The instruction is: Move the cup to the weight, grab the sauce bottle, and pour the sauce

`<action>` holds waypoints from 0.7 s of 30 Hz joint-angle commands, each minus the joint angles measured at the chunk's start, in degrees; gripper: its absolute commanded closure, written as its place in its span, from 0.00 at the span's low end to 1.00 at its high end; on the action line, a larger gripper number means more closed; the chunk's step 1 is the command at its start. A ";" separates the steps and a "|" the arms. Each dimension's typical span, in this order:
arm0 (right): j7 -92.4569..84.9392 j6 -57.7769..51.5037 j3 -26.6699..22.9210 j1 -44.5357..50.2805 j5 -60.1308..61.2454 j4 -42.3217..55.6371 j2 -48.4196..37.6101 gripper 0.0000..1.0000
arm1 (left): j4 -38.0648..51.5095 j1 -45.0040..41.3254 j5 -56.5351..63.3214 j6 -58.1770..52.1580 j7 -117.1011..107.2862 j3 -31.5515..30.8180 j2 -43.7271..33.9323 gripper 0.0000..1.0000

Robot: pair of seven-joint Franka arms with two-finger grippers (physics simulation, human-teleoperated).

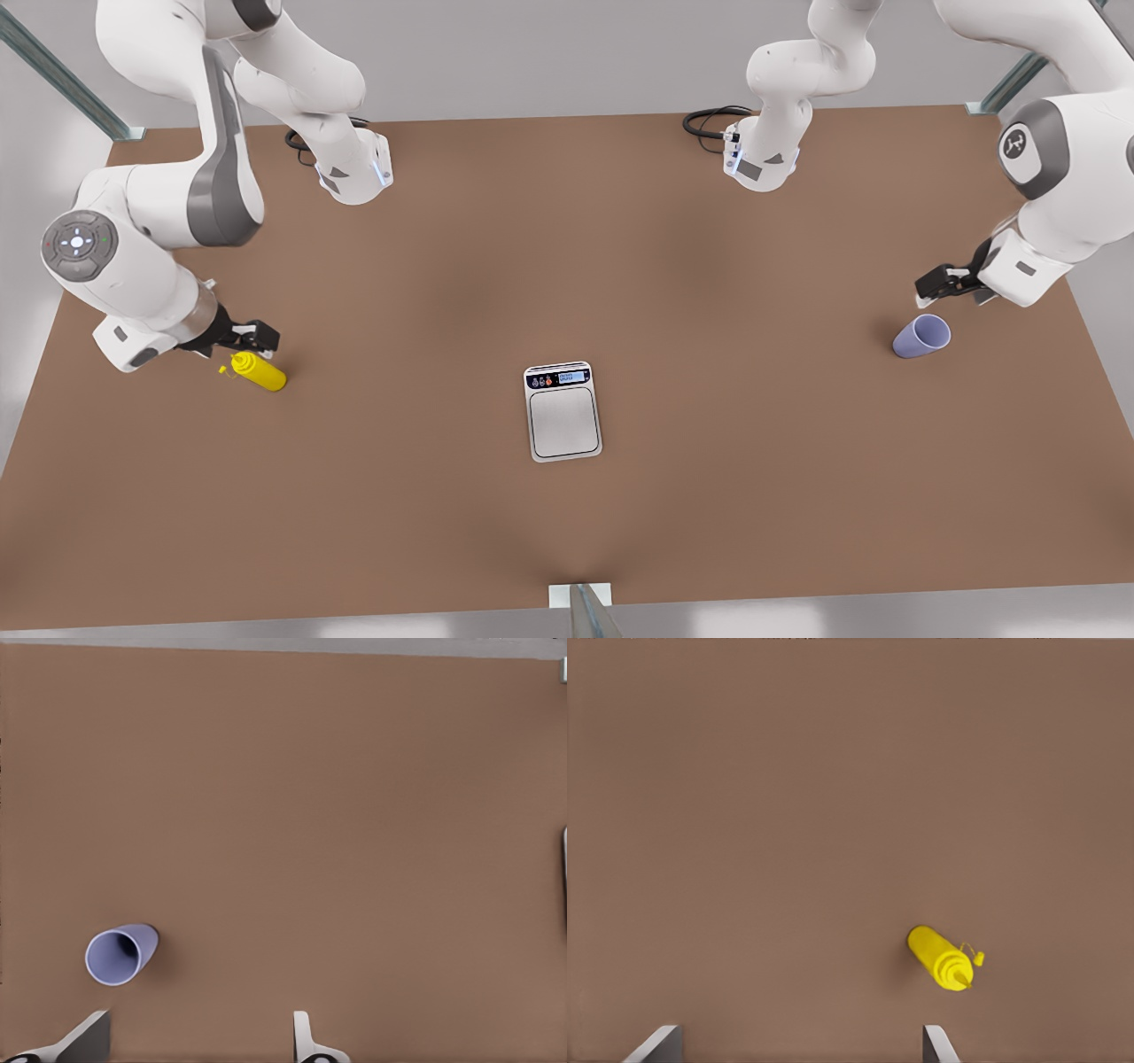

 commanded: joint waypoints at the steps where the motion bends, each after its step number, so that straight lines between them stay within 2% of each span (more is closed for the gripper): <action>1: -0.88 0.00 0.00 -0.02 0.11 0.00 0.01 0.00 | -0.02 -0.78 -0.07 -0.92 -0.02 0.00 1.18 0.00; 2: -1.06 0.00 0.00 0.24 0.11 0.09 0.27 0.00 | -0.02 -0.43 -0.07 -2.68 -0.02 0.00 5.14 0.00; 5: -1.06 0.00 0.00 0.33 0.02 0.09 0.36 0.00 | -0.02 -0.17 0.01 -2.33 0.07 0.00 5.41 0.00; 9: -1.58 -0.09 0.09 0.33 0.11 0.00 0.45 0.00 | 0.42 14.14 0.01 2.06 9.55 -0.18 10.41 0.00; 12: -3.52 -0.26 0.00 0.24 3.18 -0.26 0.80 0.00 | 0.25 18.20 -0.16 8.39 14.92 -0.09 14.20 0.00; 17: -12.92 -3.87 0.36 -0.55 3.27 -0.26 1.95 0.00 | -13.81 19.43 -0.42 26.40 15.01 0.61 14.11 0.00; 21: -13.98 -4.13 0.27 -1.78 7.40 -0.09 2.03 0.00 | -18.82 19.96 -0.60 26.85 15.71 2.02 13.49 0.00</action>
